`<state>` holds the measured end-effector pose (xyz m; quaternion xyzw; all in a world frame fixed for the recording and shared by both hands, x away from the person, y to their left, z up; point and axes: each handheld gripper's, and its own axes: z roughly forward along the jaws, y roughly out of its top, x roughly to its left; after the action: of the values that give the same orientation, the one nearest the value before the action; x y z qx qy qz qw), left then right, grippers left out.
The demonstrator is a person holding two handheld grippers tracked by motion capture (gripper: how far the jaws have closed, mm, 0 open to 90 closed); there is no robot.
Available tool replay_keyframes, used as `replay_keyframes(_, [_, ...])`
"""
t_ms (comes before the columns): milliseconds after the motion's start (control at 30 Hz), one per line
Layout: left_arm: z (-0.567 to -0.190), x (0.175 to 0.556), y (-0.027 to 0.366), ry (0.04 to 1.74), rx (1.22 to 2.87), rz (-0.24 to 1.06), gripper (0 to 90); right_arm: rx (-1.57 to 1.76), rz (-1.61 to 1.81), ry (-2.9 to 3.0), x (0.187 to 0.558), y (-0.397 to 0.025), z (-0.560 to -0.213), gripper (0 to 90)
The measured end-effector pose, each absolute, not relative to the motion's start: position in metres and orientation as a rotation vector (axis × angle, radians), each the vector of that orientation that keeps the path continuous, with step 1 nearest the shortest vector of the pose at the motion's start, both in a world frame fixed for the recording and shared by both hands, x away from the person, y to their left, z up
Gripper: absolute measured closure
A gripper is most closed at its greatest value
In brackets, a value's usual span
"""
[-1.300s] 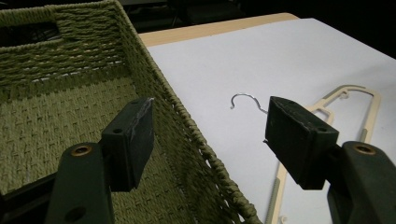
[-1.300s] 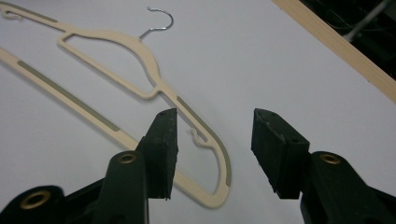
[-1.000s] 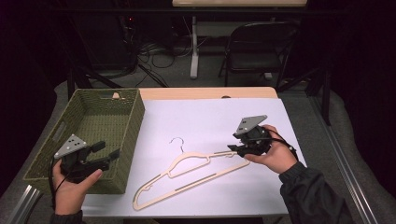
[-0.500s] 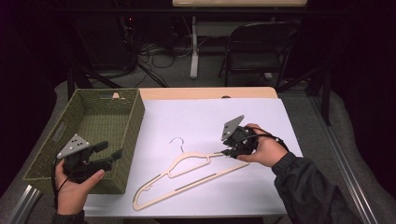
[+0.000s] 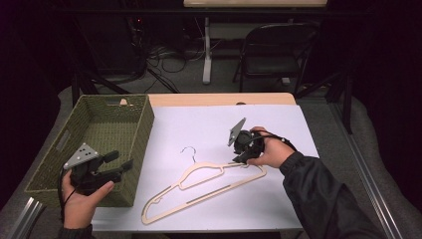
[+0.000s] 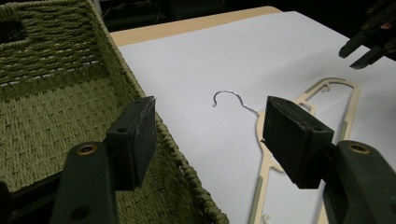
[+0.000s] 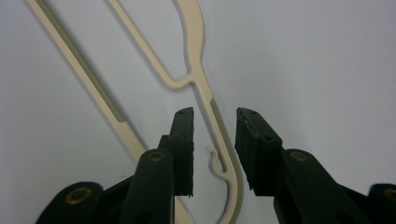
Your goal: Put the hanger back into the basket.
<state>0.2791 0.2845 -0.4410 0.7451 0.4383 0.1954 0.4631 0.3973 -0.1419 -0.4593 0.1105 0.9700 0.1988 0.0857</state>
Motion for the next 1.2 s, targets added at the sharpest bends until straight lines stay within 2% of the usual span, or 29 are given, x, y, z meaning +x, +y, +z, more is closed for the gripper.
replay_keyframes(267, [-0.443, 0.280, 0.277, 1.062, 1.846, 0.459, 37.4, 0.359, 0.532, 2.936, 0.414, -0.143, -0.479, 66.6])
replay_keyframes(633, [-0.445, 0.281, 0.266, 1.023, 1.874, 0.439, 37.6, 0.225, 0.514, 2.964, 0.406, -0.120, -0.491, 66.8])
replay_keyframes(933, [-0.445, 0.281, 0.268, 1.030, 1.870, 0.439, 37.6, 0.060, 0.488, 3.015, 0.394, -0.089, -0.511, 70.4])
replay_keyframes(1200, [-0.445, 0.281, 0.270, 1.038, 1.865, 0.441, 37.7, -0.028, 0.445, 3.016, 0.390, -0.074, -0.511, 72.4])
